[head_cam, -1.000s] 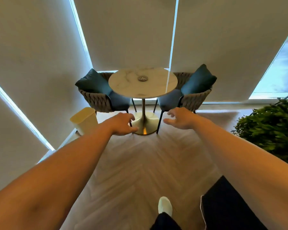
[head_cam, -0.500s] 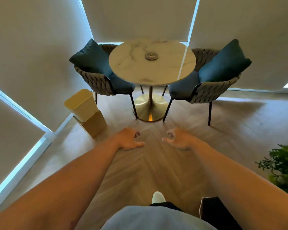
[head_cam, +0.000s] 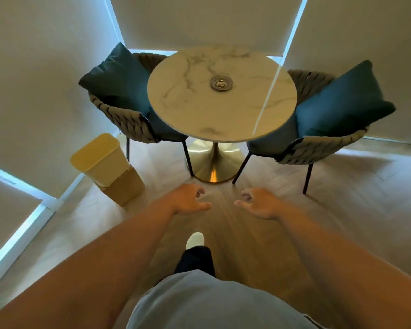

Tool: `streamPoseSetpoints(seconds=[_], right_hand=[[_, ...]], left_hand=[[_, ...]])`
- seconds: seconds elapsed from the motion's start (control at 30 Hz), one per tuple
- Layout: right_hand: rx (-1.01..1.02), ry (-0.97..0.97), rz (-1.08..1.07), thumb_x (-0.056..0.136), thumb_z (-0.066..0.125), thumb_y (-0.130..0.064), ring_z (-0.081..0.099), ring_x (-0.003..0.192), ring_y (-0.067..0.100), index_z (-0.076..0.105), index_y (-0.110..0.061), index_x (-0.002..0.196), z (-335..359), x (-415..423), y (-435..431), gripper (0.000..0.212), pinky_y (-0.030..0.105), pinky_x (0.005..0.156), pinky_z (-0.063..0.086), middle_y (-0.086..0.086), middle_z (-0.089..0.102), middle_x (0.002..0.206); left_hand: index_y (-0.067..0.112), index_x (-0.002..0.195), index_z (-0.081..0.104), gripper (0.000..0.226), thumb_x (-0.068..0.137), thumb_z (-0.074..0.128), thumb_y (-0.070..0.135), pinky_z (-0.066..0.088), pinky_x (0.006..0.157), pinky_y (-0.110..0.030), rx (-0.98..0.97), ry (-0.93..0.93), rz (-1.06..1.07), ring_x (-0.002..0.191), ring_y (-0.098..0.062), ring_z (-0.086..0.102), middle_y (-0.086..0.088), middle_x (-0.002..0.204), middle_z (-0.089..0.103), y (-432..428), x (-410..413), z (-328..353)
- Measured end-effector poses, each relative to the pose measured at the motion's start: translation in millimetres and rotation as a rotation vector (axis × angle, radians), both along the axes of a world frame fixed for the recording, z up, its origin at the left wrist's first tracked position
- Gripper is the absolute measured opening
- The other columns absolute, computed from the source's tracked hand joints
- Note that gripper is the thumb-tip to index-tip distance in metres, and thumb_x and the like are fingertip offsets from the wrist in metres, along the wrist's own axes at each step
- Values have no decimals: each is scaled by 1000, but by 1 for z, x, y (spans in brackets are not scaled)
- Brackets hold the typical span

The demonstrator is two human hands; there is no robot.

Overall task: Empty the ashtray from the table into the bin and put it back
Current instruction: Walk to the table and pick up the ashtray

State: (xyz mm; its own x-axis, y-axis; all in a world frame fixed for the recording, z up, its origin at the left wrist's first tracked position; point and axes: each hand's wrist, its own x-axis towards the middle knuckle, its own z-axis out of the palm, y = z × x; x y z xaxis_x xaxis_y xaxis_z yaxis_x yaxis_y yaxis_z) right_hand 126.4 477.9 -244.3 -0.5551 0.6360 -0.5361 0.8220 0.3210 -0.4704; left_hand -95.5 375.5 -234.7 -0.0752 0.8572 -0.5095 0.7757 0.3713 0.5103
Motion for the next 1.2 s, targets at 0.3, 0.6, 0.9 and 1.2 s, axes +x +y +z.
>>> streamPoseSetpoints(seconds=[0.3, 0.6, 0.9, 1.2], right_hand=[[-3, -36, -97, 92, 57, -45, 59, 114, 30, 58, -3, 127, -2, -87, 137, 55, 41, 97, 48, 18, 63, 128], [-85, -21, -121, 89, 56, -55, 52, 126, 25, 45, -14, 142, -12, -141, 260, 68, 35, 100, 45, 9, 54, 139], [-101, 4, -62, 89, 57, -53, 55, 123, 25, 48, -14, 140, -19, -182, 399, 65, 35, 101, 43, 11, 58, 136], [-167, 85, -200, 88, 61, -48, 61, 113, 22, 55, -14, 134, -35, -227, 495, 58, 31, 97, 45, 8, 63, 127]], left_hand=[[14, 130, 54, 60, 83, 66, 50, 49, 95, -37, -23, -31, -54, 113, -23, 59, -8, 129, 60, 160, -96, -9], [14, 129, 54, 63, 81, 69, 52, 50, 95, -37, -8, -53, -47, 110, -22, 60, -7, 127, 61, 286, -147, -13], [18, 128, 54, 62, 81, 67, 55, 51, 93, -36, -24, -41, 65, 105, -19, 61, -4, 124, 61, 403, -182, -21], [24, 131, 52, 64, 77, 69, 54, 53, 89, -35, 31, -81, 148, 96, -13, 61, 2, 124, 59, 492, -208, -51]])
